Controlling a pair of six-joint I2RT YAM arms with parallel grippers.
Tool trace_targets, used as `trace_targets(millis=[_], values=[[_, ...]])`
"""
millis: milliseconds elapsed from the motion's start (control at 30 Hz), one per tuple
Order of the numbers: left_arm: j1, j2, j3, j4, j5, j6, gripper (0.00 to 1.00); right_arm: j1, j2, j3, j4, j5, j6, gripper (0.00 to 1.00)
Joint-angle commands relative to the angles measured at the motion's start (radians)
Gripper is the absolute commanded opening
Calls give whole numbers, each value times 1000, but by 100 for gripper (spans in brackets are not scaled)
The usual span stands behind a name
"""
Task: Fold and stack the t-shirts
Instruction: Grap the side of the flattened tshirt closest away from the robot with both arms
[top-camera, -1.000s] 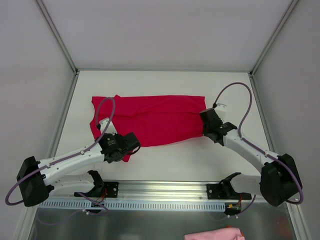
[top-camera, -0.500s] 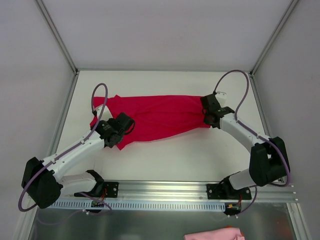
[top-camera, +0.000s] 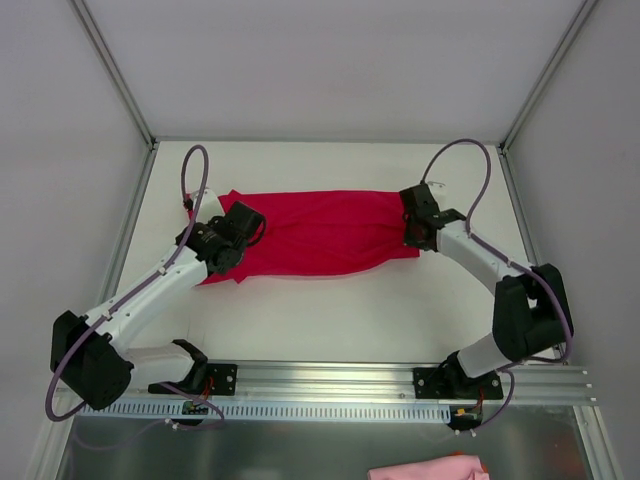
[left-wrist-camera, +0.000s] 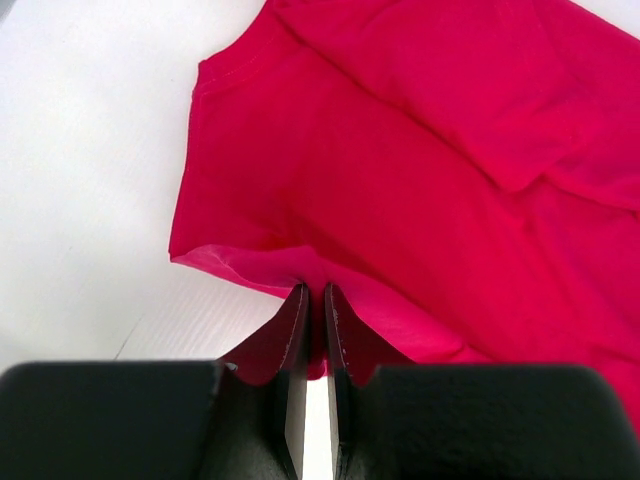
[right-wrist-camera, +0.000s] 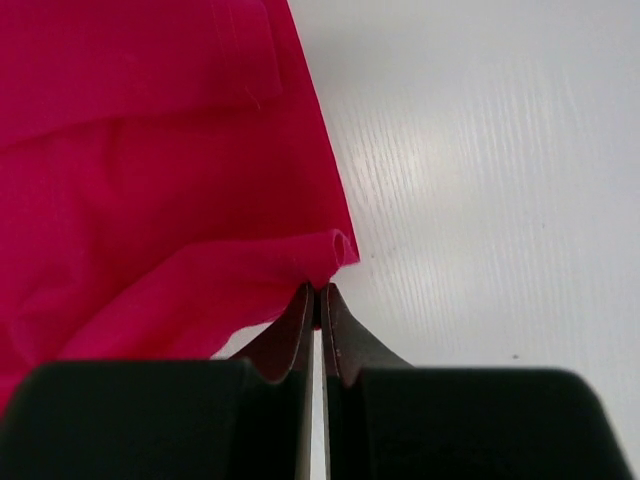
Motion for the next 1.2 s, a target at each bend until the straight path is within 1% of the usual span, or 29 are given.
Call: trace_targets(millis=[0, 167, 233, 267, 300, 367, 400, 433, 500, 533, 567, 600, 700, 867, 1033, 1167], values=[[10, -66, 9, -4, 10, 43, 0, 2, -161, -93, 23, -54, 16, 1], [8, -100, 17, -32, 21, 49, 0, 19, -289, -176, -32, -30, 17, 1], [10, -110, 9, -24, 30, 58, 0, 31, -307, -185, -84, -7, 27, 1], [8, -112, 7, -27, 31, 57, 0, 39, -313, -186, -104, 19, 33, 1], [10, -115, 7, -26, 34, 58, 0, 57, -332, -193, -129, 77, 40, 1], [8, -116, 10, -26, 37, 65, 0, 66, -352, -206, -163, 111, 60, 2], [10, -117, 12, -32, 37, 66, 0, 66, -373, -228, -170, 125, 60, 6], [10, -117, 15, -33, 41, 68, 0, 66, -384, -238, -177, 130, 65, 16], [10, -124, 17, -30, 48, 72, 0, 66, -434, -281, -174, 142, 76, 22], [8, -126, 18, -29, 53, 74, 0, 68, -451, -294, -172, 142, 83, 30], [8, -127, 18, -27, 54, 75, 0, 68, -468, -306, -172, 140, 88, 34], [8, -129, 20, -29, 53, 77, 0, 68, -491, -318, -172, 124, 88, 35], [8, -127, 27, -27, 57, 85, 0, 77, -517, -353, -148, 59, 94, 35], [8, -118, 20, -9, 65, 89, 0, 94, -516, -424, -88, 30, 119, 36], [8, -109, 18, 4, 71, 98, 0, 94, -447, -455, -13, -22, 134, 36], [8, -115, 20, 4, 67, 101, 0, 94, -396, -461, 27, -28, 139, 36]])
